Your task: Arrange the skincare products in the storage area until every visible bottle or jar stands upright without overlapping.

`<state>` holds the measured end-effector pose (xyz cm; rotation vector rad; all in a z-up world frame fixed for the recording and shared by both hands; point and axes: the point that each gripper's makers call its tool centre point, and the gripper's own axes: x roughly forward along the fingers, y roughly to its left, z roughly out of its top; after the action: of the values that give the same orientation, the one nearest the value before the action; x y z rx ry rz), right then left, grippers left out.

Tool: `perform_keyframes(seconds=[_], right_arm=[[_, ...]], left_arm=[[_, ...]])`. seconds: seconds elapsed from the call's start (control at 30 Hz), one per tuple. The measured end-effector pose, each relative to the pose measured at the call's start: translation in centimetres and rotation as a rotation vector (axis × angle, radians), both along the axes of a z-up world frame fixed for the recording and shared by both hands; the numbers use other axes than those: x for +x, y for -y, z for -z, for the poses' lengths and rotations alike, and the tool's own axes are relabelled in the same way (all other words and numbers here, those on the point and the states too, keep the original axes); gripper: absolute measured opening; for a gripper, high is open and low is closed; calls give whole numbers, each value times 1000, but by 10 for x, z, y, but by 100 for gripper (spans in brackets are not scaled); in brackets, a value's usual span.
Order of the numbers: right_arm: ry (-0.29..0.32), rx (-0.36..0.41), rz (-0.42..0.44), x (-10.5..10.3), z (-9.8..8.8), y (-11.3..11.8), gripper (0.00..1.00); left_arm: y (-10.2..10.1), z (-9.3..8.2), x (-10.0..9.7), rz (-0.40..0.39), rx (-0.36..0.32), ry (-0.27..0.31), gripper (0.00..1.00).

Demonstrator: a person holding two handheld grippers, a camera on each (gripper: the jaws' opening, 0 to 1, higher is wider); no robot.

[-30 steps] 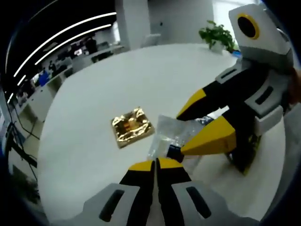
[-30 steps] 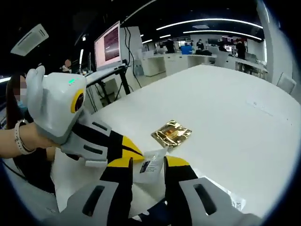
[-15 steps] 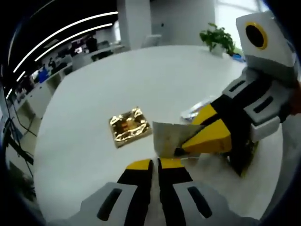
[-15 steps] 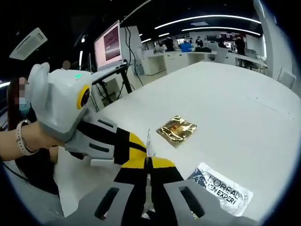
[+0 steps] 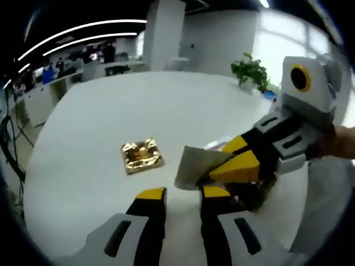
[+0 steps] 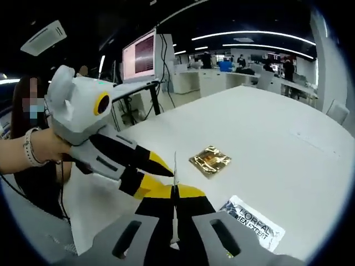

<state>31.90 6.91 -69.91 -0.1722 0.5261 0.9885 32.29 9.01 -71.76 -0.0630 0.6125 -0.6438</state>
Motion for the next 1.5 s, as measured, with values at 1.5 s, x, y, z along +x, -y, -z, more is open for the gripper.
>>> perform_keyframes(seconds=[1.5], right_arm=[[-151,337,-101,-90,-58,46,2]], left_arm=[[55,-65,-103,585,-282,-69,0]])
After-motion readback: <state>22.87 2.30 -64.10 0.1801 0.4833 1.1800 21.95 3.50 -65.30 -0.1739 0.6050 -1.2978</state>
